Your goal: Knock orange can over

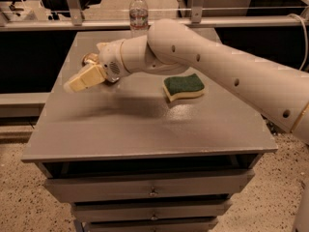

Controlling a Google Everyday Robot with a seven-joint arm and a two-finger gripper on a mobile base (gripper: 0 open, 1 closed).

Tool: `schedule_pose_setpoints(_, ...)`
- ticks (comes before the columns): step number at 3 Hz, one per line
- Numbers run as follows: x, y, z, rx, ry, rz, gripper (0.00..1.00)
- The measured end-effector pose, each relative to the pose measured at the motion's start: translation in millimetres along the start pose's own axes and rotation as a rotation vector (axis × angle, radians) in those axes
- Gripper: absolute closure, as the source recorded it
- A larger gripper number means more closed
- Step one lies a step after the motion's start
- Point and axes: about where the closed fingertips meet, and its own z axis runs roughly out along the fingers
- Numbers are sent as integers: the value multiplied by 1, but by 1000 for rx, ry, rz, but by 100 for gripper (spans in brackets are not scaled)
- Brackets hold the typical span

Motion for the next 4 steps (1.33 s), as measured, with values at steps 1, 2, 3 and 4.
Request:
schedule_pose_setpoints(1,7,-5,-17,12,15,1,0)
schedule_pose_setpoints(2,12,-7,-39,21,35,-5,0)
schedule_pose_setpoints(3,10,-10,-71,23,32,-25,0)
schedule_pose_setpoints(4,5,-14,-110,20,33,-61,0)
